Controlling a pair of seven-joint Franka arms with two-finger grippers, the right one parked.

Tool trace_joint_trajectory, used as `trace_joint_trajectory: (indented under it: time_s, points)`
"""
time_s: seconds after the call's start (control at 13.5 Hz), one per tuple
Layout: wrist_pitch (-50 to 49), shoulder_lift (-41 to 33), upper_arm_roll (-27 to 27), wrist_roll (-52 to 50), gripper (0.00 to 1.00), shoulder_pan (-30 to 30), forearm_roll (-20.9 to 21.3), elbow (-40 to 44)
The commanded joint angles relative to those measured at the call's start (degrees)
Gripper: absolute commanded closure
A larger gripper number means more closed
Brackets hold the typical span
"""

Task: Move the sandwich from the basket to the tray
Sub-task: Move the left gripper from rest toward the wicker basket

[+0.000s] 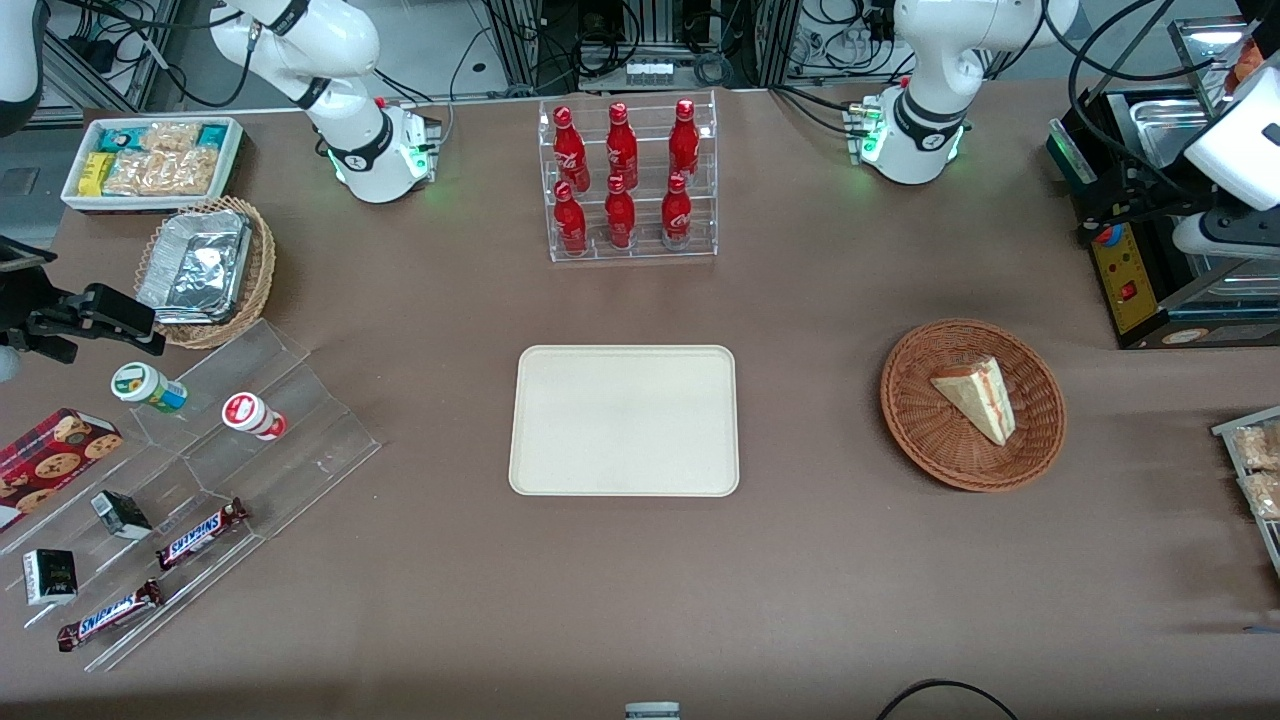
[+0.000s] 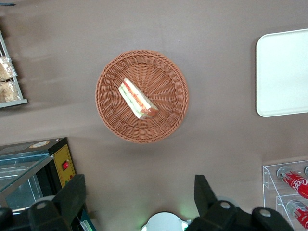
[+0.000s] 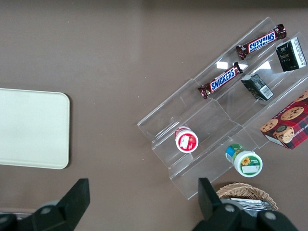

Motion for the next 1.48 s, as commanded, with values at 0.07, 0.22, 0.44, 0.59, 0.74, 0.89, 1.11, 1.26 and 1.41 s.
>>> trace_joint_trajectory:
  time_s: [0.07,0.22,0.44,0.59,0.74,0.89,1.11,1.26,1.41]
  points:
    - [-0.6,0.6,-0.1,-1.0,0.00,0.3,0.6,1.4]
    - [-0.7,1.8,-0.1,-1.4,0.00,2.8,0.5,1.0]
    - [1.0,8.5,-0.1,-6.0,0.00,6.7,0.6,0.0]
    - [5.1,10.5,-0.1,-10.9,0.00,7.9,-0.3,-2.7]
    - [8.8,11.4,-0.1,-17.4,0.00,8.1,-0.3,-4.7]
    - [13.2,11.5,-0.1,-27.5,0.00,8.1,-0.4,-7.7]
    - [18.9,11.5,-0.1,-39.4,0.00,7.4,-0.2,-12.7]
    - [25.5,11.5,-0.2,-43.8,0.00,6.9,-0.2,-18.4]
    - [34.6,11.1,-0.2,-48.4,0.00,6.1,0.2,-25.6]
